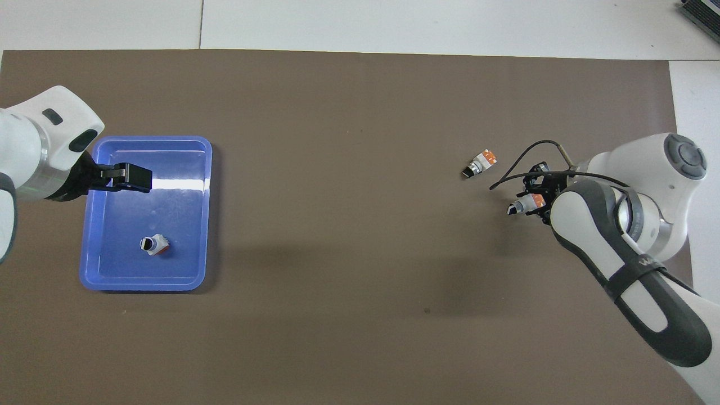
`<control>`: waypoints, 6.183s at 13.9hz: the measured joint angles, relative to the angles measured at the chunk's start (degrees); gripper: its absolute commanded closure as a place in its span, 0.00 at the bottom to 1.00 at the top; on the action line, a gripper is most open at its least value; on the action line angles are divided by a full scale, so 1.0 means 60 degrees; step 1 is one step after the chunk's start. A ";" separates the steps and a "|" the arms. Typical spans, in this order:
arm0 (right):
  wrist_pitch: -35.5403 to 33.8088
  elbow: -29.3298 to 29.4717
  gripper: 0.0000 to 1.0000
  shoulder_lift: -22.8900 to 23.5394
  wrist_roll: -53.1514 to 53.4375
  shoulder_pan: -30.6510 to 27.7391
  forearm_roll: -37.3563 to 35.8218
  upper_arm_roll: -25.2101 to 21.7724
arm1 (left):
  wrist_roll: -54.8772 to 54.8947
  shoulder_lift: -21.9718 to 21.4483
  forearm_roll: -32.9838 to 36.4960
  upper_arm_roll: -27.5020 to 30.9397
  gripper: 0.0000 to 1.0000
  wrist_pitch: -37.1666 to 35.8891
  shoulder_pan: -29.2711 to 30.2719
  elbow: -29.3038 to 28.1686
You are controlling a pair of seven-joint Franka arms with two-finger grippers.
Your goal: Turn and place switch with both arms
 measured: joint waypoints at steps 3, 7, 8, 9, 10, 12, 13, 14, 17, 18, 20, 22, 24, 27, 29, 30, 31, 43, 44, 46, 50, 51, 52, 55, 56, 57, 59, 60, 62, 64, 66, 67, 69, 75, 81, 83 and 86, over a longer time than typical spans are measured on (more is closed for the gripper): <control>-0.1263 0.0653 1.00 -0.0804 0.0946 0.0526 0.1774 0.0173 | -0.0041 -0.0009 -0.1355 0.0010 0.14 -0.0002 0.0000 -0.0121; -0.1525 0.1416 1.00 -0.1333 0.3121 0.1796 0.3983 0.0325 | -0.0048 -0.0088 -0.2929 -0.0047 0.25 -0.0034 -0.0027 -0.0322; -0.1509 0.1609 1.00 -0.1346 0.3645 0.2130 0.4374 0.0367 | -0.0122 -0.0109 -0.3385 -0.0081 0.28 -0.0062 -0.0047 -0.0335; -0.1427 0.1746 1.00 -0.1344 0.3997 0.2458 0.4818 0.0389 | -0.0415 -0.0133 -0.3898 -0.0108 0.29 -0.0095 -0.0087 -0.0350; -0.1250 0.1809 1.00 -0.1344 0.4162 0.2762 0.5253 0.0402 | -0.0925 -0.0162 -0.4445 -0.0117 0.30 -0.0118 -0.0164 -0.0367; -0.0778 0.1819 1.00 -0.1332 0.4221 0.3337 0.5972 0.0412 | -0.2087 -0.0217 -0.5469 -0.0150 0.36 -0.0123 -0.0372 -0.0388; -0.0584 0.1820 1.00 -0.1322 0.4221 0.3585 0.6212 0.0417 | -0.2536 -0.0234 -0.5909 -0.0168 0.38 -0.0120 -0.0482 -0.0388; -0.0397 0.1818 1.00 -0.1318 0.4222 0.3812 0.6353 0.0423 | -0.2880 -0.0243 -0.6279 -0.0186 0.42 -0.0117 -0.0555 -0.0388; 0.0117 0.1806 1.00 -0.1295 0.4237 0.4185 0.6396 0.0431 | -0.3195 -0.0252 -0.6778 -0.0457 0.43 0.0089 -0.0625 -0.0386; 0.0127 0.1806 1.00 -0.1292 0.4237 0.4196 0.6397 0.0431 | -0.3268 -0.0255 -0.6998 -0.0608 0.44 0.0216 -0.0631 -0.0385; 0.0127 0.1806 1.00 -0.1292 0.4237 0.4221 0.6397 0.0432 | -0.3338 -0.0288 -0.7366 -0.0781 0.48 0.0315 -0.0641 -0.0383; 0.0127 0.1806 1.00 -0.1292 0.4237 0.4279 0.6397 0.0432 | -0.3343 -0.0315 -0.7662 -0.0794 0.50 0.0366 -0.0641 -0.0382; 0.0128 0.1806 1.00 -0.1292 0.4237 0.4288 0.6398 0.0431 | -0.3327 -0.0317 -0.7792 -0.0821 0.50 0.0595 -0.0641 -0.0376; 0.0130 0.1806 1.00 -0.1292 0.4237 0.4288 0.6398 0.0431 | -0.2865 -0.0321 -0.7833 -0.1085 0.51 0.0860 -0.0648 -0.0299; 0.0130 0.1806 1.00 -0.1292 0.4237 0.4288 0.6398 0.0431 | -0.2273 -0.0330 -0.7842 -0.1220 0.52 0.0887 -0.0651 -0.0294; 0.0131 0.1806 1.00 -0.1292 0.4237 0.4288 0.6398 0.0431 | -0.2025 -0.0333 -0.7845 -0.1295 0.56 0.0909 -0.0651 -0.0293; 0.0130 0.1806 1.00 -0.1292 0.4237 0.4289 0.6398 0.0431 | -0.1695 -0.0335 -0.7846 -0.1358 0.58 0.0952 -0.0652 -0.0292; 0.0131 0.1806 1.00 -0.1292 0.4237 0.4289 0.6398 0.0431 | 0.1184 -0.0337 -0.7435 -0.1395 0.62 0.1532 -0.0650 -0.0310; 0.0131 0.1806 1.00 -0.1292 0.4237 0.4289 0.6398 0.0431 | 0.1331 -0.0337 -0.7423 -0.1395 0.62 0.1534 -0.0650 -0.0318; 0.0131 0.1806 1.00 -0.1292 0.4237 0.4289 0.6398 0.0431 | 0.1497 -0.0337 -0.7420 -0.1408 0.62 0.1535 -0.0664 -0.0321; 0.0131 0.1806 1.00 -0.1292 0.4237 0.4289 0.6398 0.0431 | 0.1559 -0.0337 -0.7416 -0.1437 0.63 0.1574 -0.0811 -0.0322; 0.0131 0.1806 1.00 -0.1292 0.4237 0.4289 0.6398 0.0431 | 0.1563 -0.0337 -0.7415 -0.1437 0.64 0.1627 -0.0872 -0.0327; 0.0131 0.1806 1.00 -0.1293 0.4237 0.4288 0.6398 0.0428 | 0.1564 -0.0337 -0.7384 -0.1439 0.66 0.1675 -0.0920 -0.0339; 0.0229 0.1806 1.00 -0.1293 0.4237 0.4289 0.6398 0.0429 | 0.1581 -0.0336 -0.7226 -0.1439 0.72 0.1712 -0.0935 -0.0388; 0.0300 0.1805 1.00 -0.1291 0.4237 0.4295 0.6398 0.0431 | 0.1587 -0.0337 -0.7177 -0.1440 0.73 0.1732 -0.0940 -0.0389; 0.0319 0.1803 1.00 -0.1290 0.4237 0.4301 0.6398 0.0431 | 0.1590 -0.0337 -0.7163 -0.1441 0.74 0.1755 -0.0945 -0.0388; 0.0333 0.1799 1.00 -0.1283 0.4237 0.4304 0.6398 0.0431 | 0.1596 -0.0338 -0.7138 -0.1442 0.76 0.1777 -0.0961 -0.0389; 0.0340 0.1798 1.00 -0.1283 0.4237 0.4304 0.6398 0.0429 | 0.1599 -0.0338 -0.7135 -0.1442 0.77 0.1796 -0.0967 -0.0389; 0.0358 0.1798 1.00 -0.1283 0.4237 0.4303 0.6398 0.0428 | 0.1601 -0.0338 -0.7131 -0.1441 0.85 0.1838 -0.0980 -0.0389; 0.0359 0.1794 1.00 -0.1282 0.4237 0.4303 0.6397 0.0419 | 0.1604 -0.0340 -0.7124 -0.1441 0.92 0.1877 -0.1005 -0.0389; 0.0359 0.1794 1.00 -0.1282 0.4237 0.4302 0.6398 0.0411 | 0.1604 -0.0340 -0.7115 -0.1441 1.00 0.1901 -0.1019 -0.0389; 0.0359 0.1794 1.00 -0.1282 0.4237 0.4302 0.6397 0.0411 | 0.1604 -0.0340 -0.7113 -0.1441 1.00 0.1903 -0.1020 -0.0389; 0.0359 0.1794 1.00 -0.1282 0.4237 0.4302 0.6398 0.0411 | 0.1602 -0.0340 -0.7112 -0.1441 1.00 0.1906 -0.1021 -0.0389; 0.0359 0.1794 1.00 -0.1282 0.4237 0.4294 0.6398 0.0393 | 0.0784 -0.0340 -0.7091 -0.1441 1.00 0.2008 -0.1067 -0.0400; 0.0359 0.1794 1.00 -0.1282 0.4237 0.4293 0.6398 0.0385 | -0.0264 -0.0340 -0.7082 -0.1441 1.00 0.2042 -0.1082 -0.0406; 0.0359 0.1794 1.00 -0.1282 0.4237 0.4293 0.6398 0.0385 | -0.0792 -0.0340 -0.7081 -0.1440 1.00 0.2043 -0.1083 -0.0406; 0.0359 0.1794 1.00 -0.1282 0.4237 0.4293 0.6397 0.0385 | -0.2129 -0.0340 -0.7075 -0.1439 1.00 0.2044 -0.1084 -0.0407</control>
